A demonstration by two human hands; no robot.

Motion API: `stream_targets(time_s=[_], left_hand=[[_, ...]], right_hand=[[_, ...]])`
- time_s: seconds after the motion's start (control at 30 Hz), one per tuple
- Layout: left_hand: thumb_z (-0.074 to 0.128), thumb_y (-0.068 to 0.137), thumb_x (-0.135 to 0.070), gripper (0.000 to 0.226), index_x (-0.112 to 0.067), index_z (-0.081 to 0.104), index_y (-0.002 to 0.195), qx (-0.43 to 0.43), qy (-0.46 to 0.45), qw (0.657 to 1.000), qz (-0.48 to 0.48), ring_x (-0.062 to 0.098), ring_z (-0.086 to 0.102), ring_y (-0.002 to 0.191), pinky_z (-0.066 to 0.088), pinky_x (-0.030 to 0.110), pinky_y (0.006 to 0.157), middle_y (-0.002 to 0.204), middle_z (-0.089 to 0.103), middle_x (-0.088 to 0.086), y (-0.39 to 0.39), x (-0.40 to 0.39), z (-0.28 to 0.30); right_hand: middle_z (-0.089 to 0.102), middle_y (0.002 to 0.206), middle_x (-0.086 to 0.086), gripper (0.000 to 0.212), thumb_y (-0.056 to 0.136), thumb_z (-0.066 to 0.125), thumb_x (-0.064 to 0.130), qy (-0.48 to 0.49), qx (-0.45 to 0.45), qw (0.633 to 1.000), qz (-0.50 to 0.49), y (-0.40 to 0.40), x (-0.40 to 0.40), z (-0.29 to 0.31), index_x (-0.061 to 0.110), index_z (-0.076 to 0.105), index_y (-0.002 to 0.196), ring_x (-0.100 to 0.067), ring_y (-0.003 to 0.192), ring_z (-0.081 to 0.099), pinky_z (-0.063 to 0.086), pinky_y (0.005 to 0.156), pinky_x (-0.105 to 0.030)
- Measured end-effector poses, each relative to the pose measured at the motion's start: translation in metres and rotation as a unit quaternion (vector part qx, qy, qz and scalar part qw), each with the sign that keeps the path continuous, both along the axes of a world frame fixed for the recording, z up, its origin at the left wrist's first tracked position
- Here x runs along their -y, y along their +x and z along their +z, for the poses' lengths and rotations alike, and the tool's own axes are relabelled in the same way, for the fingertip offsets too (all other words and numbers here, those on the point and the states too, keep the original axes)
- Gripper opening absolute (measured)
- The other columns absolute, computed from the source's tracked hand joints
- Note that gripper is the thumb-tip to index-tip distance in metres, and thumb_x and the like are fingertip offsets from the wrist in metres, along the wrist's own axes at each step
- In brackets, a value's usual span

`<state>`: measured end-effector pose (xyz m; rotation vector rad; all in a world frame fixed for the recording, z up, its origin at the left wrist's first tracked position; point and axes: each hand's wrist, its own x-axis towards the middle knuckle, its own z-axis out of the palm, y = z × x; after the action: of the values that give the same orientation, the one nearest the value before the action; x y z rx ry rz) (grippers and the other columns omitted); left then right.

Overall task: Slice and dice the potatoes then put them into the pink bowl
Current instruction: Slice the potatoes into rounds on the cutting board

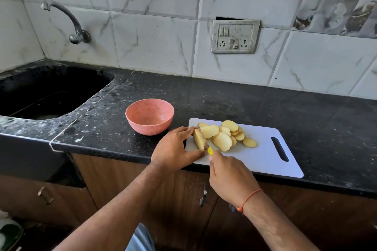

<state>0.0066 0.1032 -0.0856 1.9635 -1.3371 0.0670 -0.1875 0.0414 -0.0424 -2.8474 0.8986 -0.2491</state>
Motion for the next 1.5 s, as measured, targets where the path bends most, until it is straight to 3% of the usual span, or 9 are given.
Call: stream_targets(time_s=[0.23,0.57,0.8,0.97,1.2,1.5], left_hand=[[0.078,0.078,-0.071,0.079,-0.029,0.065,0.143,-0.011,-0.016,1.000,-0.021,0.001,0.061,0.122,0.053,0.029,0.102,0.135,0.066,-0.018,0.000,-0.001,0.001],[0.077,0.076,-0.074,0.088,-0.029,0.060,0.150,-0.010,-0.002,1.000,-0.008,0.001,0.057,0.130,0.051,0.031,0.109,0.144,0.061,-0.019,0.004,0.001,-0.003],[0.079,0.069,-0.079,0.096,-0.031,0.060,0.150,-0.032,0.000,0.999,0.001,-0.001,0.058,0.132,0.052,0.033,0.109,0.145,0.063,-0.019,0.005,0.001,-0.005],[0.079,0.066,-0.080,0.091,-0.033,0.066,0.143,-0.044,-0.002,0.999,0.002,-0.002,0.065,0.113,0.058,0.031,0.094,0.124,0.072,-0.022,0.002,0.001,-0.002],[0.072,0.072,-0.081,0.084,-0.030,0.068,0.138,-0.010,0.023,1.000,-0.010,0.002,0.063,0.110,0.056,0.032,0.092,0.121,0.070,-0.017,0.002,-0.001,0.002],[0.077,0.076,-0.073,0.089,-0.020,0.064,0.146,0.011,0.022,1.000,-0.013,0.010,0.062,0.120,0.053,0.031,0.100,0.131,0.070,-0.008,-0.001,-0.004,0.004]], right_hand=[[0.057,0.079,0.006,0.022,0.111,0.035,0.037,0.027,0.004,1.000,0.006,0.009,0.008,0.004,0.024,0.052,0.113,-0.013,0.070,0.059,0.046,0.056,-0.029],[0.055,0.078,0.004,0.022,0.112,0.031,0.037,0.047,-0.037,0.998,0.008,-0.002,0.007,0.010,0.024,0.045,0.101,-0.011,0.067,0.052,0.031,0.053,-0.026],[0.059,0.082,0.003,0.028,0.111,0.032,0.038,0.055,-0.015,0.998,0.004,0.006,0.009,0.005,0.021,0.054,0.113,-0.014,0.074,0.059,0.050,0.062,-0.033],[0.060,0.081,0.005,0.028,0.112,0.032,0.039,0.043,0.001,0.999,0.006,0.003,0.006,0.000,0.022,0.054,0.117,-0.013,0.072,0.061,0.055,0.064,-0.032],[0.057,0.079,0.004,0.026,0.112,0.032,0.036,0.036,-0.023,0.999,0.019,-0.004,0.006,0.001,0.020,0.052,0.117,-0.012,0.069,0.057,0.036,0.054,-0.025],[0.055,0.081,0.002,0.024,0.111,0.033,0.036,0.063,-0.032,0.997,0.021,0.001,0.010,0.012,0.020,0.051,0.109,-0.013,0.073,0.054,0.034,0.055,-0.029]])
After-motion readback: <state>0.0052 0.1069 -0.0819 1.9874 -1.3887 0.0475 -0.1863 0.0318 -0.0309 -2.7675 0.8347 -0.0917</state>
